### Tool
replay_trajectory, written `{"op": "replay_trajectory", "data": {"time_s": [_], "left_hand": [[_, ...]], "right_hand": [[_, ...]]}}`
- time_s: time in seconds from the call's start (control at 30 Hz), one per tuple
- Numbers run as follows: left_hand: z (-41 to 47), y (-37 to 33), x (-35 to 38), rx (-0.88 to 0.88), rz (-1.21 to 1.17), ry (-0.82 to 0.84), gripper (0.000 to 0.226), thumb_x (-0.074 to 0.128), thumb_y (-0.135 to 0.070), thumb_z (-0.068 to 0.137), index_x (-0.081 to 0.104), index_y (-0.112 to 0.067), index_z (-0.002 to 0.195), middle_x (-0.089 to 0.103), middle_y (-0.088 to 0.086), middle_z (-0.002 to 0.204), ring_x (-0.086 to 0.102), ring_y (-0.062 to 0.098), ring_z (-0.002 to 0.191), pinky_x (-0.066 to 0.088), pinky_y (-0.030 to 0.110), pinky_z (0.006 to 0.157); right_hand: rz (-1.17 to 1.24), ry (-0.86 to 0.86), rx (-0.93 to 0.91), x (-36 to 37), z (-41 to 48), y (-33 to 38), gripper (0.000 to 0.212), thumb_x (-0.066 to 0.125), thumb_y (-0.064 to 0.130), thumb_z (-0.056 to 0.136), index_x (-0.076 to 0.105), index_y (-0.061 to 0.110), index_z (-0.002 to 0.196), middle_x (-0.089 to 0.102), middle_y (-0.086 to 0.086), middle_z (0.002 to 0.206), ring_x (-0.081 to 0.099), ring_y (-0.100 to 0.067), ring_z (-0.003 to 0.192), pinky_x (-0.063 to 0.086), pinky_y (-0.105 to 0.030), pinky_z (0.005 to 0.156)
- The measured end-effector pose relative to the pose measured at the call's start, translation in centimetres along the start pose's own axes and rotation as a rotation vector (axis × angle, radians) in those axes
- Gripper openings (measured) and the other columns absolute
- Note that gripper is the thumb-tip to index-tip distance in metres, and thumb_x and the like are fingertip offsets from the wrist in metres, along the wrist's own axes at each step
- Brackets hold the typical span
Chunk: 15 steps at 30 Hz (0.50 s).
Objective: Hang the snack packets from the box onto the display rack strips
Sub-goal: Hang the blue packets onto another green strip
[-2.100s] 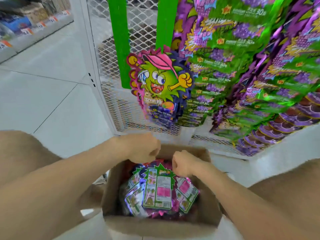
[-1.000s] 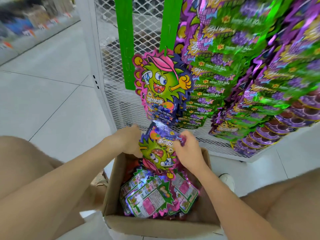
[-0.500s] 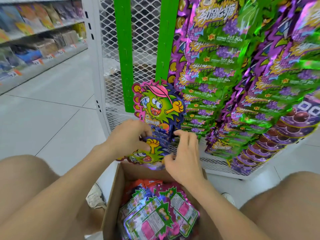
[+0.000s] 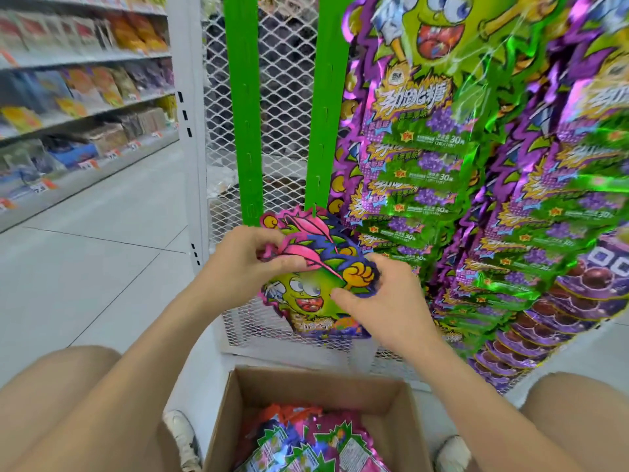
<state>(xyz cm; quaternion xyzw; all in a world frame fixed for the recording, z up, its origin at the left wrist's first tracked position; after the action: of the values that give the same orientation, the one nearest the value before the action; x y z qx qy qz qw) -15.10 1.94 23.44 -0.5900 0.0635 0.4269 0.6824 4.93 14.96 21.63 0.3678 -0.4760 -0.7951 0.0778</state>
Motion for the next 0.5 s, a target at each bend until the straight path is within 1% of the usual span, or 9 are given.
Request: {"op": "replay_trajectory", "data": {"time_s": [0.07, 0.13, 0.17, 0.2, 0.27, 0.33, 0.37, 0.43, 0.5], "left_hand": [[0.7, -0.7, 0.1, 0.05, 0.096, 0.0, 0.036, 0.083, -0.056, 0.079, 0.08, -0.02, 0.083, 0.061, 0.003, 0.067, 0.049, 0.015, 0.061, 0.044, 0.035, 0.061], [1.7, -1.6, 0.0, 0.089, 0.152, -0.033, 0.029, 0.084, -0.052, 0.077, 0.081, -0.023, 0.082, 0.058, -0.002, 0.063, 0.044, 0.009, 0.058, 0.035, 0.026, 0.056], [2.2, -2.1, 0.0, 0.093, 0.127, -0.052, 0.028, 0.085, -0.051, 0.077, 0.081, -0.024, 0.085, 0.063, -0.003, 0.065, 0.05, 0.009, 0.059, 0.04, 0.027, 0.058], [2.7, -2.4, 0.1, 0.094, 0.076, -0.075, 0.027, 0.088, -0.048, 0.078, 0.081, -0.026, 0.091, 0.07, -0.005, 0.073, 0.06, 0.009, 0.066, 0.048, 0.029, 0.064], [3.8, -2.8, 0.0, 0.079, 0.031, -0.148, 0.035, 0.088, -0.033, 0.085, 0.073, -0.03, 0.117, 0.075, -0.013, 0.106, 0.069, 0.004, 0.1, 0.054, 0.027, 0.09], [5.1, -3.0, 0.1, 0.019, -0.029, -0.157, 0.054, 0.073, -0.017, 0.09, 0.057, -0.03, 0.14, 0.063, -0.018, 0.135, 0.056, -0.005, 0.126, 0.044, 0.027, 0.11], [5.6, -3.4, 0.2, -0.014, -0.093, -0.147, 0.058, 0.064, -0.015, 0.089, 0.052, -0.029, 0.143, 0.058, -0.019, 0.139, 0.051, -0.009, 0.129, 0.041, 0.028, 0.112], [6.9, -3.5, 0.3, -0.063, -0.196, -0.17, 0.058, 0.054, -0.016, 0.082, 0.052, -0.028, 0.138, 0.06, -0.019, 0.132, 0.053, -0.014, 0.119, 0.044, 0.025, 0.106], [7.6, -3.7, 0.3, -0.095, -0.251, -0.202, 0.044, 0.052, -0.012, 0.085, 0.062, -0.024, 0.126, 0.068, -0.017, 0.117, 0.06, -0.012, 0.1, 0.045, 0.014, 0.091]], "right_hand": [[-0.126, -0.07, -0.087, -0.8, 0.7, 1.3, 0.028, 0.083, 0.052, 0.069, 0.074, 0.034, 0.089, 0.074, 0.021, 0.079, 0.07, 0.002, 0.077, 0.059, -0.038, 0.081], [-0.22, -0.095, -0.184, -1.3, 1.6, 2.6, 0.024, 0.08, 0.052, 0.079, 0.075, 0.035, 0.096, 0.075, 0.021, 0.086, 0.071, 0.002, 0.085, 0.059, -0.037, 0.084], [-0.286, -0.104, -0.212, -1.3, 2.2, 3.1, 0.02, 0.076, 0.048, 0.086, 0.075, 0.033, 0.099, 0.076, 0.018, 0.089, 0.072, -0.005, 0.087, 0.058, -0.038, 0.083], [-0.367, -0.124, -0.227, -1.4, 2.8, 3.3, 0.016, 0.072, 0.045, 0.09, 0.073, 0.032, 0.1, 0.076, 0.014, 0.091, 0.072, -0.014, 0.089, 0.057, -0.04, 0.081], [-0.481, -0.177, -0.216, -1.8, 4.0, 3.9, 0.012, 0.07, 0.038, 0.094, 0.073, 0.029, 0.1, 0.076, 0.008, 0.092, 0.069, -0.027, 0.092, 0.056, -0.042, 0.079], [-0.45, -0.22, -0.205, -2.3, 5.3, 4.3, 0.012, 0.07, 0.031, 0.094, 0.074, 0.026, 0.104, 0.077, 0.006, 0.095, 0.069, -0.029, 0.095, 0.056, -0.043, 0.082], [-0.43, -0.233, -0.209, -2.6, 5.8, 4.7, 0.013, 0.07, 0.028, 0.094, 0.073, 0.026, 0.107, 0.077, 0.005, 0.096, 0.07, -0.029, 0.095, 0.055, -0.042, 0.083], [-0.43, -0.253, -0.242, -2.6, 6.8, 5.2, 0.018, 0.066, 0.025, 0.096, 0.068, 0.025, 0.114, 0.075, 0.002, 0.097, 0.068, -0.03, 0.092, 0.051, -0.041, 0.082], [-0.455, -0.297, -0.315, -2.4, 7.3, 5.7, 0.023, 0.063, 0.023, 0.095, 0.063, 0.023, 0.119, 0.073, 0.0, 0.095, 0.064, -0.031, 0.089, 0.047, -0.042, 0.081]]}}
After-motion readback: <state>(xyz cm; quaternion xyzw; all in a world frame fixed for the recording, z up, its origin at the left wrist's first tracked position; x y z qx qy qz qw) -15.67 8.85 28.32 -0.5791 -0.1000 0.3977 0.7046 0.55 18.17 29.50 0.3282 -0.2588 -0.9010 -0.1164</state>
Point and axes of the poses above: each hand's wrist, its own z-axis towards the middle knuckle, its own x-axis out of the palm, y = z × x, the point moved 2 cm from there along z, towards the middle knuckle
